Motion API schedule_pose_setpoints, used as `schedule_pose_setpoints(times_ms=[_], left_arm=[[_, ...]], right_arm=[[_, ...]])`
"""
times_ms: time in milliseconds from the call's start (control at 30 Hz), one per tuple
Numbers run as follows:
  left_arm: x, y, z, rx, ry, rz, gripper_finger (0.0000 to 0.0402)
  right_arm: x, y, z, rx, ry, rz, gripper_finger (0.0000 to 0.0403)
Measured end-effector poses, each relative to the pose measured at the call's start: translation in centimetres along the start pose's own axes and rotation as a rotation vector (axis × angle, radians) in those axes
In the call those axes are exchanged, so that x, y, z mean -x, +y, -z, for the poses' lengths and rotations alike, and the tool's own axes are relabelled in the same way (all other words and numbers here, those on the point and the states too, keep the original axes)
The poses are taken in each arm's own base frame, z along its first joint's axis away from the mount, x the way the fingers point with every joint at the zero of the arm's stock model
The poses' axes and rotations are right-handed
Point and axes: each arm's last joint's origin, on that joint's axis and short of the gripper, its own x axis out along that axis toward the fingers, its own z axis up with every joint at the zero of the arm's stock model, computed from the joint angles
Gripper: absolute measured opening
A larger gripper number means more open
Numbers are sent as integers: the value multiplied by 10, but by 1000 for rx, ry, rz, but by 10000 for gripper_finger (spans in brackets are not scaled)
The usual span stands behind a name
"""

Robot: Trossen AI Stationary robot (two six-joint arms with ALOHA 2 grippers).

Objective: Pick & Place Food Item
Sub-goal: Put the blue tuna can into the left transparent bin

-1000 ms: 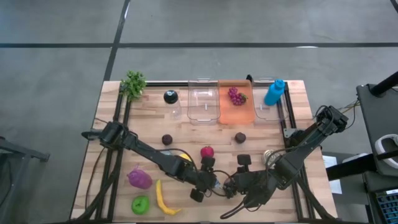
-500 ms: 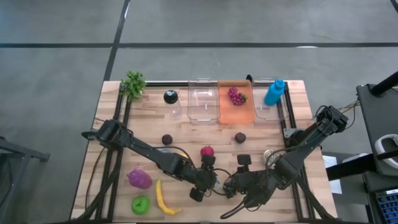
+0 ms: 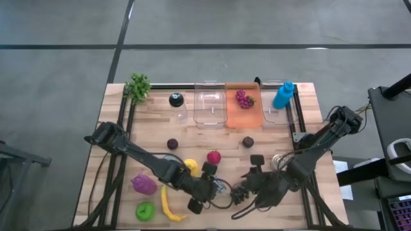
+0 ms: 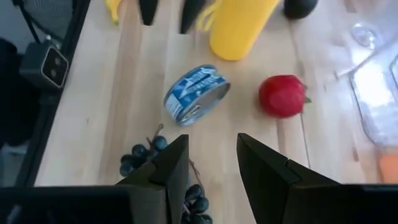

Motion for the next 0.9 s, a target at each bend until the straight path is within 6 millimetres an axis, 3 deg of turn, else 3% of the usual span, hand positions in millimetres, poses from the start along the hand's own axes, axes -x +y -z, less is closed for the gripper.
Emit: schedule_pose_setpoints(times_ms=[200, 533, 900], left_arm=[[3, -7, 2, -26, 35, 15, 141], [18, -3, -13, -8, 53, 15, 132], [24, -2, -16, 8, 55, 0, 131]], right_arm=[[17, -19, 13, -113, -96, -52, 120], [2, -31, 49, -163, -236, -120, 120], [-4, -29, 53, -72, -246, -113, 129]])
